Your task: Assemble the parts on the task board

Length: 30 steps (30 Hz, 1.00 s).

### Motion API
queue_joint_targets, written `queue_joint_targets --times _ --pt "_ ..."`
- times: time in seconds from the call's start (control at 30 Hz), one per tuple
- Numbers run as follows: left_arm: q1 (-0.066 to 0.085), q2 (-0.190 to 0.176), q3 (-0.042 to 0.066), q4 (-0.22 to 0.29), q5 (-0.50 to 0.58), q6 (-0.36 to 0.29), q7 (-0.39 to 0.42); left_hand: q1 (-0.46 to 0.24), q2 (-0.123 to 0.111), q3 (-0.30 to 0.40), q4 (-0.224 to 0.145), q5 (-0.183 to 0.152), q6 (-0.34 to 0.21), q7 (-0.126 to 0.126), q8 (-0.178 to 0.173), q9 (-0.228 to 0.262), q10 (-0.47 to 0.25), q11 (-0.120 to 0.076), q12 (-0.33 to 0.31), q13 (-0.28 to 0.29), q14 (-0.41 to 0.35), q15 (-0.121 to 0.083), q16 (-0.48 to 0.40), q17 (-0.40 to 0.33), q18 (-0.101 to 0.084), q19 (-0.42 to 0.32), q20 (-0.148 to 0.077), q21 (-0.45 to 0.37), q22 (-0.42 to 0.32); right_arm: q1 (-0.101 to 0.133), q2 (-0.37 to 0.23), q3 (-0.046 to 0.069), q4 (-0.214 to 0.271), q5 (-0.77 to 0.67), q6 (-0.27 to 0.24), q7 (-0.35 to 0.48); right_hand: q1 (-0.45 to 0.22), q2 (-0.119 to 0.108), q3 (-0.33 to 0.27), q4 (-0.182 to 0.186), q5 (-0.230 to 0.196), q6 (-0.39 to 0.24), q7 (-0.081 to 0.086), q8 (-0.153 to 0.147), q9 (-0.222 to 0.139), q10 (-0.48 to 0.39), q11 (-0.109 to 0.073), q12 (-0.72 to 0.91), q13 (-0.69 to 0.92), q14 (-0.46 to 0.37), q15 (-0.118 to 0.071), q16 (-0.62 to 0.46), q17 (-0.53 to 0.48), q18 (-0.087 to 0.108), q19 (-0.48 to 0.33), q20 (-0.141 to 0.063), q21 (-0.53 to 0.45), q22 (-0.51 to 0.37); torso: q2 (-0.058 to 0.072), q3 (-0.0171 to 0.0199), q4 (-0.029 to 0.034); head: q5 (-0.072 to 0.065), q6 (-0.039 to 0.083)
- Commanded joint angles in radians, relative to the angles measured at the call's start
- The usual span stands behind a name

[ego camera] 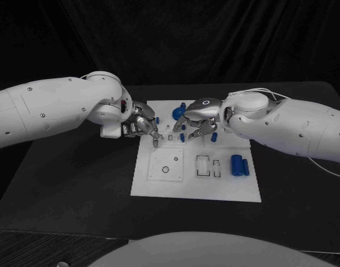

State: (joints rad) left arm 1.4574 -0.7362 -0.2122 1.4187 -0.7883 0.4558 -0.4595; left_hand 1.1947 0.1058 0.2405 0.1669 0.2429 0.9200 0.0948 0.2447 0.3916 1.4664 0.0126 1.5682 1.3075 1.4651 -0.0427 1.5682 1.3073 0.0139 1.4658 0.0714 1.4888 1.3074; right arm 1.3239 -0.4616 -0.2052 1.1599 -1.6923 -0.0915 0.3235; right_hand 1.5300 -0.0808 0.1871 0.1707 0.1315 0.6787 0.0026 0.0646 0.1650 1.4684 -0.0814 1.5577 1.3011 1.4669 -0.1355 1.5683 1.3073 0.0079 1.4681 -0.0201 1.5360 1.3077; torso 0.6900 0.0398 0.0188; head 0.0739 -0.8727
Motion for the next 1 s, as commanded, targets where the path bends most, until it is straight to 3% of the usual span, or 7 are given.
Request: queue_joint_targets --times 0.03,0.17,0.27,0.33,0.37,0.53,1.0 --pt "-0.002 -0.002 0.001 0.004 0.007 -0.004 0.012 0.011 0.001 0.001 -0.006 0.005 0.003 0.003 -0.003 -0.001 0.104 0.007 0.003 0.263 0.106 0.008 0.003 0.263 0.014 0.029 0.006 -0.002 0.194 0.01 -0.022 0.001 0.043 0.0 -0.051 -0.088 -0.003 -0.028 -0.002 -0.002 0.03 -0.052 0.014 -0.004 -0.013 0.095 0.016 0.008 0.257 0.104 0.014 0.003 0.264 0.004 0.074 0.011 -0.005 0.248 0.0 -0.0001 -0.0002 0.004 0.0" --pt "-0.002 -0.006 0.001 0.004 0.007 -0.009 0.013 0.011 0.001 0.001 -0.006 0.005 0.003 0.003 -0.003 -0.001 0.104 0.007 0.003 0.263 0.106 0.008 0.003 0.263 0.014 0.029 0.006 -0.002 0.194 0.024 -0.064 0.001 0.115 0.0 -0.077 -0.118 0.022 -0.117 -0.027 0.122 -0.001 -0.238 0.04 -0.01 -0.057 0.09 0.039 0.004 0.248 0.104 0.039 0.002 0.263 0.008 0.062 0.037 -0.022 0.241 0.001 0.0004 0.0003 0.003 0.0" --pt "-0.002 -0.006 0.001 0.004 0.007 -0.011 0.013 0.011 0.001 0.001 -0.006 0.005 0.003 0.003 -0.003 -0.001 0.104 0.007 0.003 0.263 0.106 0.008 0.003 0.263 0.014 0.029 0.006 -0.002 0.194 0.029 -0.084 0.001 0.149 0.0 -0.114 -0.135 0.009 -0.116 -0.035 0.125 -0.016 -0.238 0.041 -0.007 -0.057 0.091 0.04 0.005 0.25 0.104 0.041 0.002 0.263 0.009 0.062 0.039 -0.024 0.241 0.001 0.0002 0.0 0.003 0.0" --pt "-0.002 -0.006 0.001 0.005 0.007 -0.012 0.014 0.011 0.0 0.001 -0.008 0.006 0.002 0.004 -0.005 -0.002 0.104 0.008 0.003 0.263 0.106 0.008 0.003 0.263 0.014 0.027 0.006 -0.004 0.193 0.032 -0.099 0.001 0.175 0.0 -0.151 -0.178 -0.023 -0.08 -0.024 0.122 -0.027 -0.101 0.05 0.038 -0.023 0.094 0.046 0.007 0.255 0.103 0.046 0.002 0.262 0.009 0.061 0.043 -0.025 0.241 0.0 0.0003 -0.0007 0.004 0.0" --pt "-0.002 -0.006 0.001 0.006 0.007 -0.012 0.014 0.011 0.0 0.001 -0.008 0.006 0.002 0.004 -0.005 -0.002 0.104 0.008 0.003 0.263 0.106 0.008 0.003 0.263 0.014 0.027 0.006 -0.004 0.193 0.032 -0.104 0.001 0.186 0.0 -0.162 -0.202 -0.075 -0.039 -0.024 0.094 -0.026 0.003 0.058 0.116 0.011 0.1 0.055 0.012 0.266 0.104 0.052 0.002 0.263 0.009 0.063 0.05 -0.024 0.241 0.0 0.0001 -0.0007 0.005 0.0" --pt "-0.002 -0.006 0.001 0.006 0.007 -0.012 0.015 0.011 0.0 0.001 -0.008 0.006 0.002 0.004 -0.005 -0.002 0.104 0.008 0.003 0.263 0.106 0.008 0.003 0.263 0.014 0.027 0.006 -0.004 0.193 0.034 -0.123 0.001 0.238 0.0 -0.146 -0.358 -0.336 0.055 -0.084 0.116 -0.037 0.174 0.086 0.276 0.097 0.102 0.078 0.013 0.27 0.104 0.074 0.003 0.264 0.007 0.069 0.07 -0.017 0.243 0.0 0.0002 0.0003 0.003 0.0" --pt "-0.002 0.001 0.001 0.003 0.007 -0.011 0.019 0.011 0.0 0.002 -0.008 0.007 0.002 0.004 -0.006 -0.003 0.104 0.008 0.003 0.263 0.106 0.009 0.003 0.263 0.014 0.028 0.006 -0.003 0.193 0.026 -0.082 0.001 0.292 -0.111 -0.118 -0.642 -0.445 0.057 -0.135 0.101 0.061 0.373 0.033 0.349 0.22 0.102 0.046 0.013 0.27 0.104 0.045 0.003 0.264 0.005 0.077 0.045 -0.008 0.246 0.0 -0.0003 0.0007 -0.006 0.0"
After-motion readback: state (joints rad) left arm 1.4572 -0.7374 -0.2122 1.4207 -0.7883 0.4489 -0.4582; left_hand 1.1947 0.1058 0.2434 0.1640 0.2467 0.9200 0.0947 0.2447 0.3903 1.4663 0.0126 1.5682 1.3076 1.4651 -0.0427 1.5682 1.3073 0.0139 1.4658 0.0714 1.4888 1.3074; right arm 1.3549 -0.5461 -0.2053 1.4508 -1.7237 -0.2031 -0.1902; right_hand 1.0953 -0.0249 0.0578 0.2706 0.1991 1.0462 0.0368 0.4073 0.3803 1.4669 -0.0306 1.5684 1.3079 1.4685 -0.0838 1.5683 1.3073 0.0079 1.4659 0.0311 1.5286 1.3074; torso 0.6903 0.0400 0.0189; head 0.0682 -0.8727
